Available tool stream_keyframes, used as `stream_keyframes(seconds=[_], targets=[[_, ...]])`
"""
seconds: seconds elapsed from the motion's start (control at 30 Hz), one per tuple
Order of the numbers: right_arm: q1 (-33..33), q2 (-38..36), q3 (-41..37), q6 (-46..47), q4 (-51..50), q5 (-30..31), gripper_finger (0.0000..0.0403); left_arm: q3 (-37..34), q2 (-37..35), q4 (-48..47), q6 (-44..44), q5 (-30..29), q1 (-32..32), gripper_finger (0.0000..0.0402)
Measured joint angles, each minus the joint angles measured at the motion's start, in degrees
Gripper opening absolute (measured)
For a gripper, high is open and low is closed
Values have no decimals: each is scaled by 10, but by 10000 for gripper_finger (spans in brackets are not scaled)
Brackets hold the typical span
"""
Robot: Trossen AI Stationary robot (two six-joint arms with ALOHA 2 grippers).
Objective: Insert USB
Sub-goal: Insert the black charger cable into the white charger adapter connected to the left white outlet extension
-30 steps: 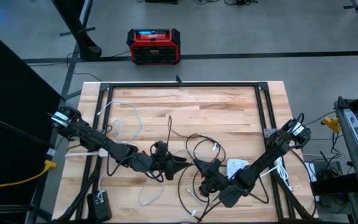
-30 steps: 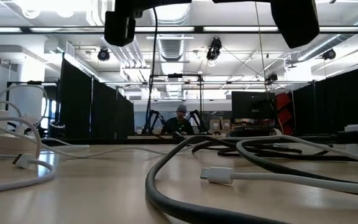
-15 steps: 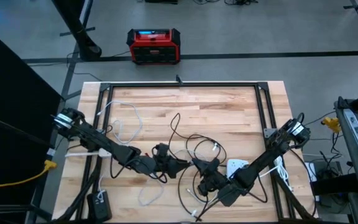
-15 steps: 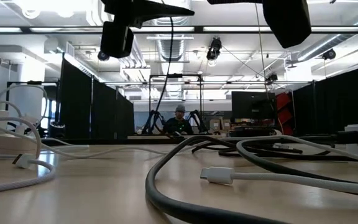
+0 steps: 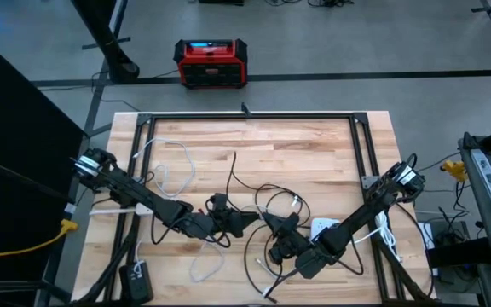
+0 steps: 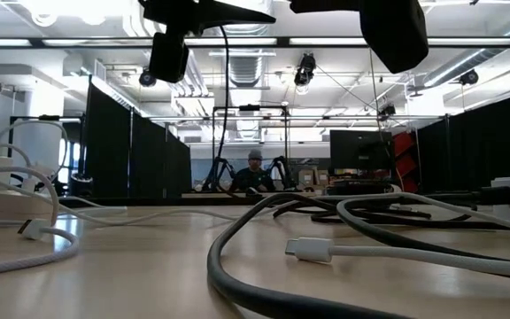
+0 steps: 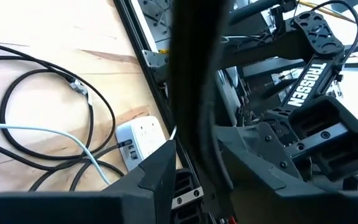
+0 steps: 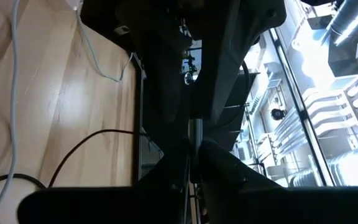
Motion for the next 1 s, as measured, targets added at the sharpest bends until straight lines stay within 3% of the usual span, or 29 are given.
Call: stream_keyframes(seconds=[0.7, 1.0], targets=[[0, 2, 0, -1, -1, -1, 12, 0, 17, 2, -26, -7, 9, 106], [0, 2, 0, -1, 2, 1, 12, 0, 17, 30, -10, 20, 9, 96]])
